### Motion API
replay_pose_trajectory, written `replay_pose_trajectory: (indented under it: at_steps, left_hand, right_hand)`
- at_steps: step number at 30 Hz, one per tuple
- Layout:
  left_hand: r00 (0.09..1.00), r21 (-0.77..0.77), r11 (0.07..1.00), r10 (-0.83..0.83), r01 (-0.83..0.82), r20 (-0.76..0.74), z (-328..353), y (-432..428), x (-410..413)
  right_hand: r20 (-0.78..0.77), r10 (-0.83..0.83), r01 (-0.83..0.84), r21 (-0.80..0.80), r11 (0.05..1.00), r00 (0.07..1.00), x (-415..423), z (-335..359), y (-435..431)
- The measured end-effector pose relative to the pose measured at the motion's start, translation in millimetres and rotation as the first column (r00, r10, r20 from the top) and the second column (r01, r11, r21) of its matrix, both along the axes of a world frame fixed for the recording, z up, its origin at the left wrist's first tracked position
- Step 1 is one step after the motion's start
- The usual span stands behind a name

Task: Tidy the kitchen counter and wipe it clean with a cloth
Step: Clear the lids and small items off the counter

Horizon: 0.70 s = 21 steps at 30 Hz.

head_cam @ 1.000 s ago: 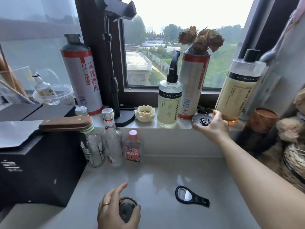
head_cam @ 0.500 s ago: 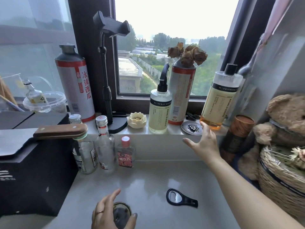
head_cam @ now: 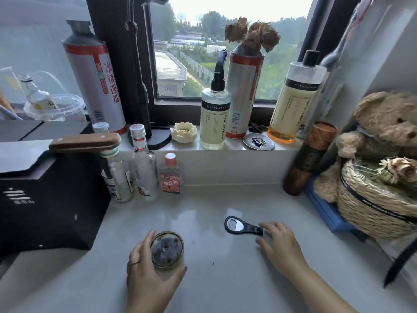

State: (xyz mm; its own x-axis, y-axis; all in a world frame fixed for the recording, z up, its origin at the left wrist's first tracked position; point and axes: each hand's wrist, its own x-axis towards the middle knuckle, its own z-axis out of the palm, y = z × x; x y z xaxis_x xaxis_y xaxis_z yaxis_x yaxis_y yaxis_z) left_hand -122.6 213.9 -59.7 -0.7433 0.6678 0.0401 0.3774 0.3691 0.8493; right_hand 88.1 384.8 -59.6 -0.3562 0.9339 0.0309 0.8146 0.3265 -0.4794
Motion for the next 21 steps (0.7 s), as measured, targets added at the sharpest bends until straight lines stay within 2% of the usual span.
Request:
replay_pose_trajectory:
  at_steps: [3, 10, 17, 21]
  left_hand:
    - [1.0, -0.01, 1.0, -0.008, 0.008, 0.003, -3, 1, -1]
    - [0.999, -0.01, 0.999, -0.03, 0.03, 0.027, -6, 2, -4]
    - [0.999, 0.014, 1.0, -0.013, 0.012, 0.047, 2, 6, -8]
    - [1.0, 0.058, 0.998, 0.013, -0.013, 0.004, 21, -4, -10]
  right_hand:
    - [0.077, 0.001, -0.003, 0.024, 1.0, 0.997, -10, -4, 5]
    - [0.122, 0.0, -0.009, 0.071, 0.997, 0.993, -19, -7, 11]
    - [0.025, 0.062, -0.065, 0.105, 0.992, 0.998, -33, 6, -12]
    - [-0.111, 0.143, -0.13, 0.117, 0.985, 0.983, -51, 36, -27]
